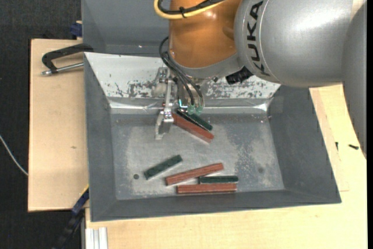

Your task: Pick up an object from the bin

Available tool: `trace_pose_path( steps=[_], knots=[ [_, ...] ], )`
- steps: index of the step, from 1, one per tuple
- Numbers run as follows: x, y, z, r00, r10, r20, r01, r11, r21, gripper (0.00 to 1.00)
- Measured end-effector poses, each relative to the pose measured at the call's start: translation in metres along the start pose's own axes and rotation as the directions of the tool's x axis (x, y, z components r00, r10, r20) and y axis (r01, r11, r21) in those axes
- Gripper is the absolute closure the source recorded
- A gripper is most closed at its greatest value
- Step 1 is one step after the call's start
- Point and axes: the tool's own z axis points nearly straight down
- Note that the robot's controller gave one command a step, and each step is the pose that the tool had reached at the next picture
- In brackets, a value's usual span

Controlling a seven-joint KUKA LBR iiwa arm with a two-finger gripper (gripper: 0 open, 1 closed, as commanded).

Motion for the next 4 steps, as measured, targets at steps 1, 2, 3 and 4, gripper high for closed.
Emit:
trace_pose_path(
  steps=[1,2,3,4],
  knots=[
    [-0.002,-0.001,-0.004,1.000,0.002,0.008,-0.002,1.000,-0.001,0.00],
    [0.029,-0.023,0.054,1.000,0.021,0.012,-0.021,1.000,-0.003,0.00],
    [0.039,-0.008,0.152,0.995,-0.099,0.011,0.099,0.995,-0.003,1.00],
    [0.039,-0.008,0.152,0.995,-0.099,0.011,0.099,0.995,-0.003,1.00]
  ],
)
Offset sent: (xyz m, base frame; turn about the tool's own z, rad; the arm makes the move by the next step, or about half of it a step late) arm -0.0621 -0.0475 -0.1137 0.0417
